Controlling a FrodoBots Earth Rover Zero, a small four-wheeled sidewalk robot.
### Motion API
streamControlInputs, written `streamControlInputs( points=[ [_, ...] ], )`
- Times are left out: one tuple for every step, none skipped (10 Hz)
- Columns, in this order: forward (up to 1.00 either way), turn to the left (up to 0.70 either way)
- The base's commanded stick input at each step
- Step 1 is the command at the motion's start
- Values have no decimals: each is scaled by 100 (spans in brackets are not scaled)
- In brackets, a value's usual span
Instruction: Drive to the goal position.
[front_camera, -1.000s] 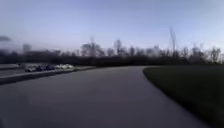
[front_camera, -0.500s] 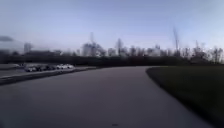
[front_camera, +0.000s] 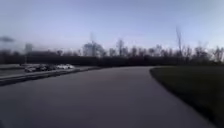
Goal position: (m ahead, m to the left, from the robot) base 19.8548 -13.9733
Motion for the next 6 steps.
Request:
streamControlInputs(
  points=[
    [100, 1],
    [100, 1],
    [100, 1],
    [100, 1],
    [100, 1],
    [100, 1]
  ],
)
